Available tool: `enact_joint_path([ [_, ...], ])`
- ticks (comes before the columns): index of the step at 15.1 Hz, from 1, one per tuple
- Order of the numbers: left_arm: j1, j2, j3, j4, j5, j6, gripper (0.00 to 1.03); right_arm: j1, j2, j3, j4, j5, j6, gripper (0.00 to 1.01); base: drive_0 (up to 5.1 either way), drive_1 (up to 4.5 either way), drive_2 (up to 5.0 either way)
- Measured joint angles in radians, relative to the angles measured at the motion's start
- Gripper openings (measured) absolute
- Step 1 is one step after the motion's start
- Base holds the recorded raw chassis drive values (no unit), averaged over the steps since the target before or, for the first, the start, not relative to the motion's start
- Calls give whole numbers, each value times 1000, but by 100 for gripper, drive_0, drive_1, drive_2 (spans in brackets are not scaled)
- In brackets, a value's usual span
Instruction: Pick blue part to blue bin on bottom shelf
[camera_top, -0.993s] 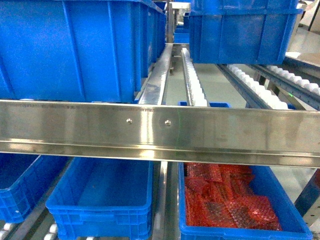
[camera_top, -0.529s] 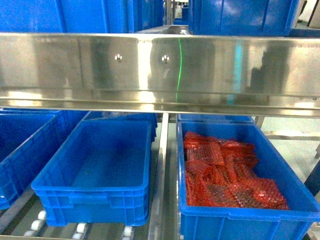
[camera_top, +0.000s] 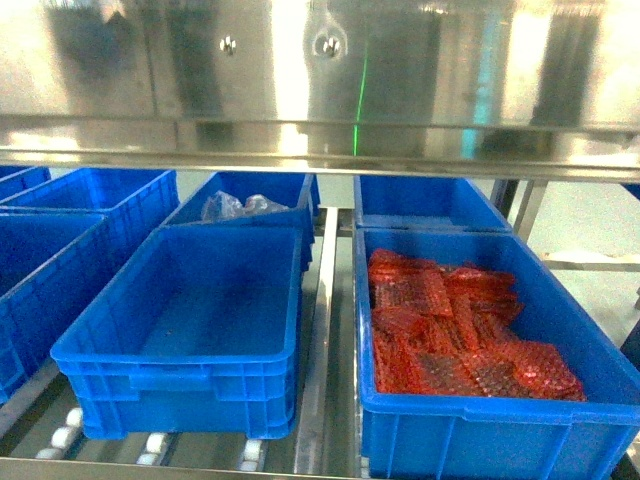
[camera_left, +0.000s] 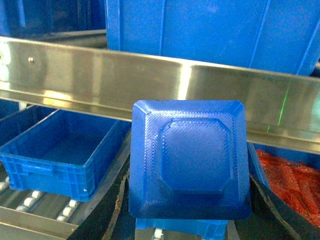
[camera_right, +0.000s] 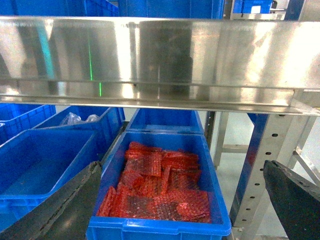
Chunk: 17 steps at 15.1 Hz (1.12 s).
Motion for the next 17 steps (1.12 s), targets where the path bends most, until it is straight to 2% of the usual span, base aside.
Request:
enact_joint_path([
  [17,0,1,-2,-5,0,0,43,0,0,0,-2,-1,0,98,0,0,0],
])
